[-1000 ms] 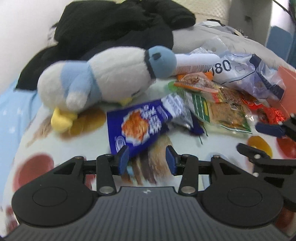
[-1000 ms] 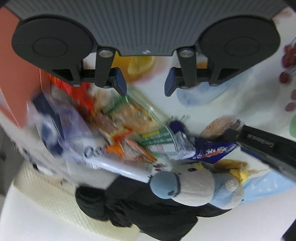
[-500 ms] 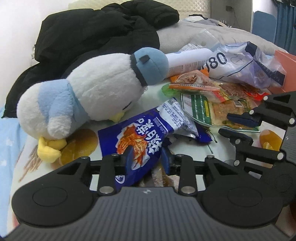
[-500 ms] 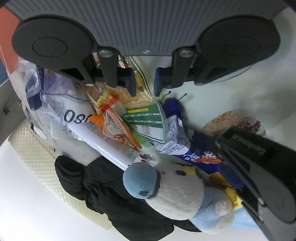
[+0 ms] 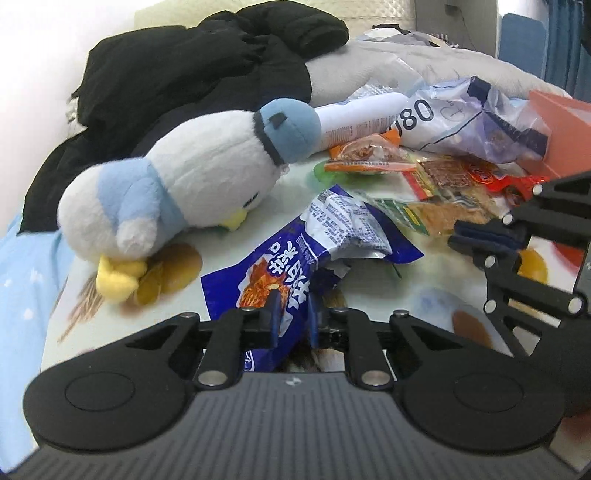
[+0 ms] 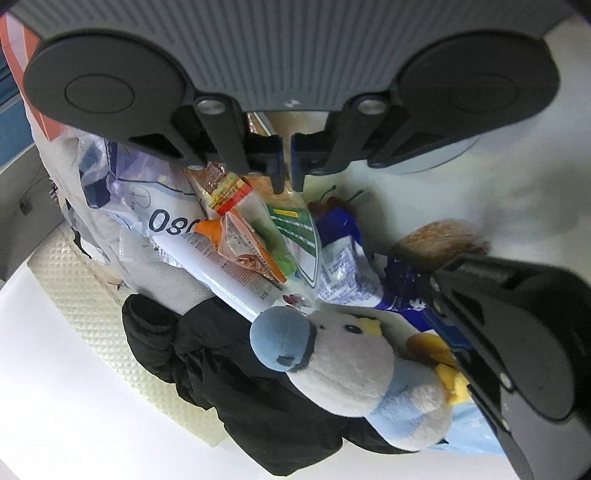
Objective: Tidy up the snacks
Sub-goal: 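Grasp the blue spicy-strip bag with the left gripper while the right approaches the green bag, then grasp the green-labelled clear candy bag with the right gripper while the left holds the blue bag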
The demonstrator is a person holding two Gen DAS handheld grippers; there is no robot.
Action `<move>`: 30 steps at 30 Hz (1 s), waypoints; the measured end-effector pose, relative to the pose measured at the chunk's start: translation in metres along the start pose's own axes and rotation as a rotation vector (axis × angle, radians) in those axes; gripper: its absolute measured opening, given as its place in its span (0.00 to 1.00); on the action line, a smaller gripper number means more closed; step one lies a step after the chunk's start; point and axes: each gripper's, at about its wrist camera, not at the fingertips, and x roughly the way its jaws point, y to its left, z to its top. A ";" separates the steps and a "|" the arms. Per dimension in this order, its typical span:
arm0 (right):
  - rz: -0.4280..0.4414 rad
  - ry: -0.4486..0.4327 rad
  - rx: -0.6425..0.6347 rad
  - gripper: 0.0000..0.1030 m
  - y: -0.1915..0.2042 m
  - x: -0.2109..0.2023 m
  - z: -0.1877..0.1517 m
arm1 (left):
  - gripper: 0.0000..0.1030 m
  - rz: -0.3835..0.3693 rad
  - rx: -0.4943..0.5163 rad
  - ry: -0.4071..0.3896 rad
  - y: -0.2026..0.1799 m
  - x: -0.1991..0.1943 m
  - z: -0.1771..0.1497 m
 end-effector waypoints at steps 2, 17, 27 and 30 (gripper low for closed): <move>0.010 0.004 0.001 0.06 0.003 -0.009 -0.002 | 0.17 0.001 -0.015 0.005 -0.001 -0.011 -0.007; 0.017 0.056 0.026 0.06 0.023 -0.107 -0.040 | 0.17 -0.043 -0.093 0.011 -0.026 -0.116 -0.059; 0.059 0.138 0.046 0.06 0.033 -0.176 -0.078 | 0.17 -0.093 -0.092 0.085 -0.073 -0.161 -0.094; 0.075 0.171 0.047 0.06 0.032 -0.194 -0.091 | 0.17 -0.103 -0.097 0.113 -0.089 -0.169 -0.102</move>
